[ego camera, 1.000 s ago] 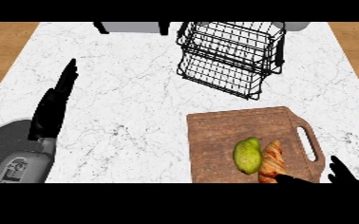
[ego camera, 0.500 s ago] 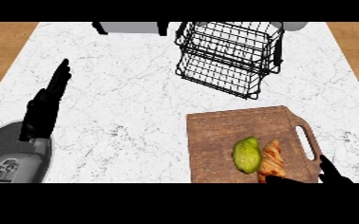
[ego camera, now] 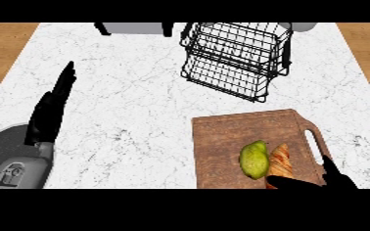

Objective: Pick the pear from the cutting board and place it in the tiered basket

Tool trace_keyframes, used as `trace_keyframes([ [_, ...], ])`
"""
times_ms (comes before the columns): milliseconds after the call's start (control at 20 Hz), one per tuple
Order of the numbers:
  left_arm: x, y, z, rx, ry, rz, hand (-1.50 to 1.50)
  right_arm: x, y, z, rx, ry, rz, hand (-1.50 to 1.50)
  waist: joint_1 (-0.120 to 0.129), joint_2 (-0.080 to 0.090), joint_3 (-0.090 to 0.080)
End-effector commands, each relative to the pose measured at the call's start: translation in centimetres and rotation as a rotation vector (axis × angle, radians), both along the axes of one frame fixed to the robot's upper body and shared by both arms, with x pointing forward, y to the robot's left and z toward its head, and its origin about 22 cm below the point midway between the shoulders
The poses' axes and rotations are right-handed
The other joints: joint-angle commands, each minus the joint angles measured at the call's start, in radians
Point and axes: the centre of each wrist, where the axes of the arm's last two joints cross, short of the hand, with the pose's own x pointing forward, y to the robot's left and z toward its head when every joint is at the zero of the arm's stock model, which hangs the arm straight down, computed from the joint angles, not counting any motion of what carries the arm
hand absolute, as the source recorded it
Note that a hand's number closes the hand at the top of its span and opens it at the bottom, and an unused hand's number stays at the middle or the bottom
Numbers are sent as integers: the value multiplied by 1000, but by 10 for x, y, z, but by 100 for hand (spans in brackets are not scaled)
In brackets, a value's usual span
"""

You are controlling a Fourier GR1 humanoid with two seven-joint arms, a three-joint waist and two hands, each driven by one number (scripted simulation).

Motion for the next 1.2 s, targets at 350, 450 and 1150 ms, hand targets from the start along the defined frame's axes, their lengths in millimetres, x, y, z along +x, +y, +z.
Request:
trace_keyframes([
  [350,0,7,-11,3,14,3,0,19,28,-20,108,160,-95,-150,-6,-1,0],
  [450,8,1,8,-3,-6,13,0,28,23,-21,97,180,-92,-150,-6,-3,1],
  [1150,4,13,6,12,-7,11,0,56,53,-28,145,168,-73,-150,-14,-6,3],
])
